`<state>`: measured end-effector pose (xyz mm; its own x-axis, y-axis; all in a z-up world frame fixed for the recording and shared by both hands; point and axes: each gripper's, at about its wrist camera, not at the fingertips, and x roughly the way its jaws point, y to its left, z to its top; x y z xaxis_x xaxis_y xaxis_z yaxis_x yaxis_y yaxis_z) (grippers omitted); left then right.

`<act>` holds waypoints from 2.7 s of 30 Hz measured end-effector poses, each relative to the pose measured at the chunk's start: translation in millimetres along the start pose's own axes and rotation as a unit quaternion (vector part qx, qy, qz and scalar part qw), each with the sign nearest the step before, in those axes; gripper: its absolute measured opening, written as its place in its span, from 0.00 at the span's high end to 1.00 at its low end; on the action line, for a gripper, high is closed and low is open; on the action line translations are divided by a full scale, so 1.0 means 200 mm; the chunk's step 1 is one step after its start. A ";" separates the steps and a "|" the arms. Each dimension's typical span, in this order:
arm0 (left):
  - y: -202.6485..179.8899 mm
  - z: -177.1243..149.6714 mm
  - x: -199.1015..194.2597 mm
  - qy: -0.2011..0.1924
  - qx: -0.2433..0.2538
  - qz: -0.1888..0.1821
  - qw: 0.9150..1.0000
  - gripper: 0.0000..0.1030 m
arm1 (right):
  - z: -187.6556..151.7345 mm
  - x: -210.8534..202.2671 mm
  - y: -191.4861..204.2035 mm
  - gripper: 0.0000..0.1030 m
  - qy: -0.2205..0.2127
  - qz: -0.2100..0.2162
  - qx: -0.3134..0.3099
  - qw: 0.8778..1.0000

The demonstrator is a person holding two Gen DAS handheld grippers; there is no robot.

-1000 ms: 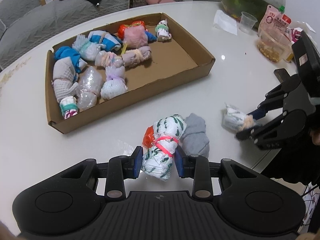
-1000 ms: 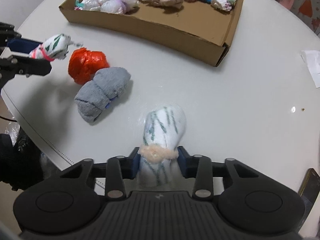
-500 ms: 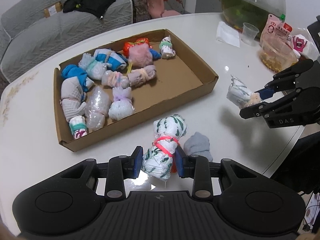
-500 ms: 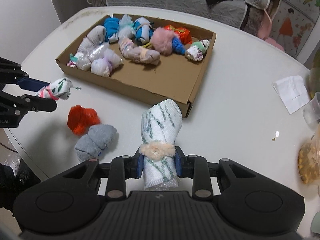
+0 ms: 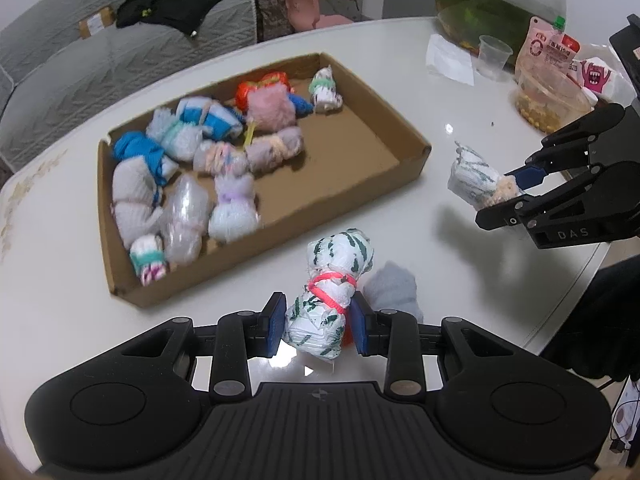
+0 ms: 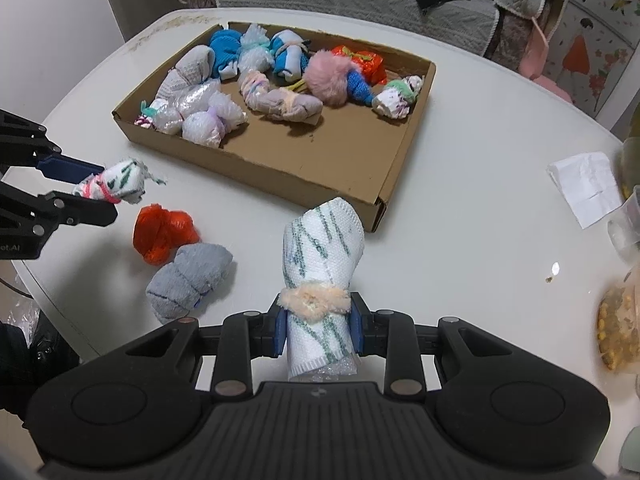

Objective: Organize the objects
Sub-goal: 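Carry both socks over the tray and lower them among the bundles, then open both tools to release the socks in the tray and lift away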

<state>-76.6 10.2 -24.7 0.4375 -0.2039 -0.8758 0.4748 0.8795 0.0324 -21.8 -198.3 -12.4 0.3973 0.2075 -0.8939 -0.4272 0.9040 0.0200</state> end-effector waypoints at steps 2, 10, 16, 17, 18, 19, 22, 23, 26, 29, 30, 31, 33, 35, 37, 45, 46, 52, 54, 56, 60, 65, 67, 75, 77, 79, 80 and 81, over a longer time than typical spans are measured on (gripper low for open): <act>0.02 0.06 -0.01 -0.011 -0.003 0.001 1.000 0.61 | 0.05 -0.03 -0.03 0.73 -0.018 -0.004 0.008 1.000; 0.11 0.35 0.07 -0.037 -0.004 -0.007 0.999 0.61 | 0.32 -0.08 -0.11 0.73 -0.076 -0.021 -0.009 0.997; 0.14 0.43 0.30 -0.010 0.000 -0.022 1.000 0.61 | 0.50 0.03 -0.14 0.73 -0.079 -0.022 -0.025 0.996; 0.15 0.44 0.34 -0.004 -0.004 -0.027 1.000 0.61 | 0.50 0.05 -0.14 0.73 -0.077 -0.022 -0.026 0.996; 0.16 0.45 0.38 0.001 -0.008 -0.030 1.000 0.61 | 0.51 0.07 -0.14 0.73 -0.074 -0.021 -0.028 0.997; 0.16 0.45 0.41 0.004 -0.008 -0.032 0.999 0.61 | 0.52 0.09 -0.14 0.73 -0.071 -0.020 -0.031 0.997; 0.15 0.46 0.49 0.012 -0.005 -0.038 0.999 0.61 | 0.51 0.13 -0.15 0.73 -0.061 -0.021 -0.038 0.997; 0.15 0.46 0.52 0.013 -0.005 -0.041 0.999 0.61 | 0.51 0.14 -0.16 0.73 -0.057 -0.019 -0.038 0.997; 0.13 0.47 0.57 0.018 -0.005 -0.055 0.998 0.61 | 0.50 0.18 -0.15 0.73 -0.045 -0.017 -0.051 0.998; 0.10 0.47 0.62 0.022 0.003 -0.056 0.998 0.61 | 0.50 0.21 -0.15 0.73 -0.035 -0.016 -0.063 0.997; 0.11 0.47 0.63 0.021 0.002 -0.052 0.998 0.61 | 0.50 0.21 -0.15 0.73 -0.035 -0.016 -0.064 0.997; 0.11 0.48 0.65 0.022 -0.002 -0.047 0.999 0.61 | 0.50 0.22 -0.15 0.73 -0.034 -0.015 -0.066 0.997; 0.14 0.49 0.67 0.017 -0.014 -0.033 0.999 0.61 | 0.52 0.23 -0.14 0.73 -0.033 -0.014 -0.071 0.997; 0.17 0.51 0.69 0.011 -0.031 -0.015 0.999 0.61 | 0.53 0.26 -0.14 0.73 -0.030 -0.011 -0.079 0.996; 0.21 0.51 0.71 0.004 -0.049 -0.004 0.999 0.61 | 0.55 0.28 -0.13 0.73 -0.028 -0.007 -0.083 0.996; 0.24 0.52 0.72 -0.007 -0.067 0.018 0.998 0.61 | 0.59 0.42 -0.10 0.73 -0.009 0.000 -0.091 0.996; 0.24 0.52 0.72 -0.008 -0.067 0.021 0.998 0.61 | 0.59 0.44 -0.09 0.73 -0.005 0.000 -0.089 0.996; 0.21 0.53 0.73 -0.011 -0.071 0.035 0.997 0.60 | 0.59 0.49 -0.09 0.73 0.015 -0.008 -0.066 0.998; 0.22 0.52 0.72 -0.011 -0.073 0.036 0.997 0.60 | 0.58 0.49 -0.09 0.73 0.013 -0.008 -0.063 0.998; 0.22 0.52 0.72 -0.011 -0.076 0.036 0.996 0.60 | 0.58 0.48 -0.09 0.73 0.011 -0.009 -0.061 0.998; 0.23 0.53 0.73 -0.015 -0.079 0.037 0.996 0.60 | 0.58 0.48 -0.10 0.73 0.000 -0.004 -0.059 0.998; 0.24 0.52 0.72 -0.016 -0.087 0.037 0.995 0.58 | 0.59 0.48 -0.10 0.71 -0.006 -0.002 -0.062 0.998; 0.24 0.52 0.72 -0.015 -0.092 0.037 0.995 0.55 | 0.59 0.48 -0.10 0.69 -0.009 -0.005 -0.067 0.998; 0.27 0.51 0.69 -0.012 -0.108 0.046 0.993 0.42 | 0.57 0.45 -0.09 0.56 -0.018 -0.015 -0.074 0.997; 0.27 0.50 0.68 -0.012 -0.112 0.051 0.992 0.37 | 0.57 0.44 -0.09 0.55 -0.020 -0.014 -0.077 0.997; 0.27 0.50 0.65 -0.014 -0.116 0.052 0.992 0.36 | 0.57 0.42 -0.10 0.50 -0.022 -0.017 -0.074 0.997; 0.27 0.51 0.65 -0.015 -0.117 0.050 0.992 0.35 | 0.56 0.41 -0.11 0.49 -0.025 -0.015 -0.071 0.997; 0.27 0.51 0.63 -0.017 -0.119 0.051 0.991 0.34 | 0.56 0.40 -0.11 0.49 -0.027 -0.013 -0.068 0.997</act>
<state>81.5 -12.1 -85.3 0.5015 -0.1203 -0.8567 0.2352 0.9719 0.0012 110.7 -160.3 -33.7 0.4503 0.2079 -0.8683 -0.5219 0.8504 -0.0671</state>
